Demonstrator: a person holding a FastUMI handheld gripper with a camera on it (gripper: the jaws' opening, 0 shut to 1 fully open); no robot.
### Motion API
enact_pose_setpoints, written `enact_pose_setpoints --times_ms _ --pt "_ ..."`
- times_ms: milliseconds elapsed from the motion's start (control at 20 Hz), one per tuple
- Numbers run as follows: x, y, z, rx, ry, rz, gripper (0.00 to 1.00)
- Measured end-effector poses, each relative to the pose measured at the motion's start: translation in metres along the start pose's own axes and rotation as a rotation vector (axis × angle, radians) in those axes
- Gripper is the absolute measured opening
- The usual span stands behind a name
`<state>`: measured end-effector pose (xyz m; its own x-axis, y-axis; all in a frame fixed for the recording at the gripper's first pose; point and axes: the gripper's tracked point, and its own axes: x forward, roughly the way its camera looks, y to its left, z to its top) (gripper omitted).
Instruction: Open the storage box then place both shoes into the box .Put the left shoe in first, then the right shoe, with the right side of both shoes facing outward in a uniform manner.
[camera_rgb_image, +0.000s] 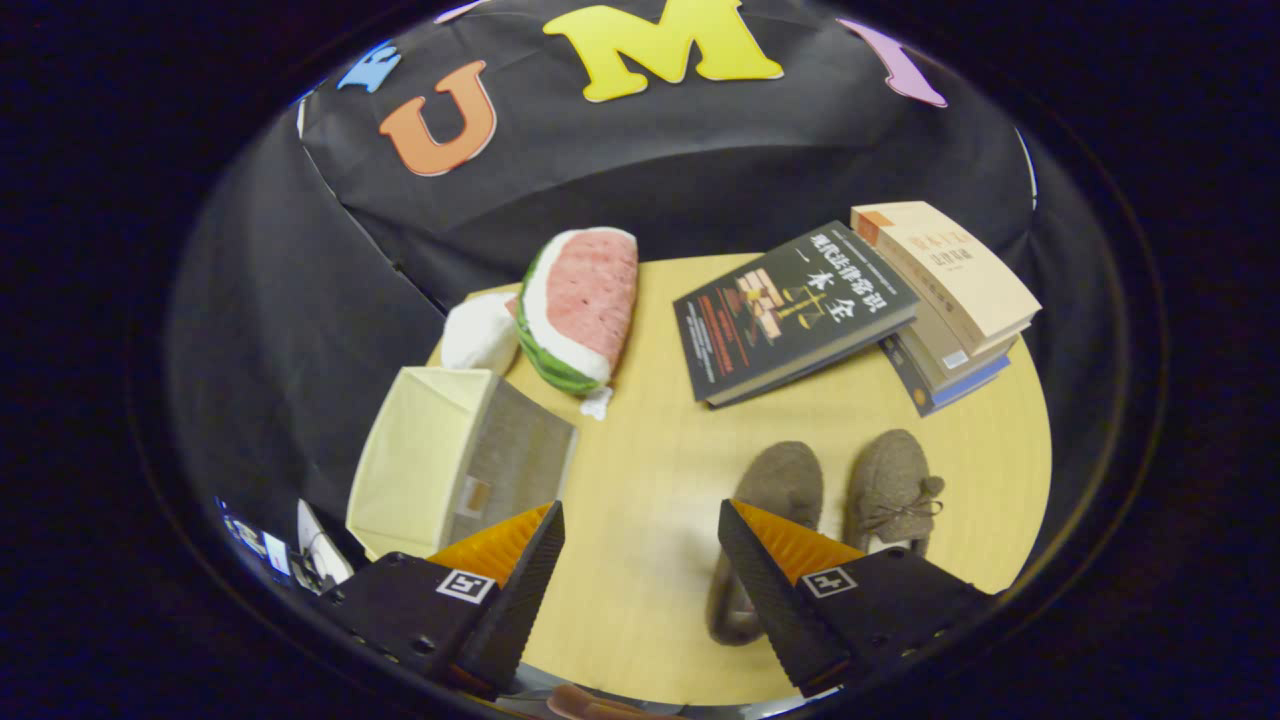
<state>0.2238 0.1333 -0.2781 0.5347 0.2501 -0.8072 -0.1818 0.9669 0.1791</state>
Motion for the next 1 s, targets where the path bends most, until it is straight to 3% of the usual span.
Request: enact_pose_setpoints --times_ms 550,750,1000 --pt "0.035 -0.094 -0.084 0.027 0.148 -0.136 0.95" --pt "0.052 -0.118 -0.091 0.074 0.195 -0.210 0.78" --pt "0.065 -0.117 -0.096 0.080 0.228 -0.194 0.45"
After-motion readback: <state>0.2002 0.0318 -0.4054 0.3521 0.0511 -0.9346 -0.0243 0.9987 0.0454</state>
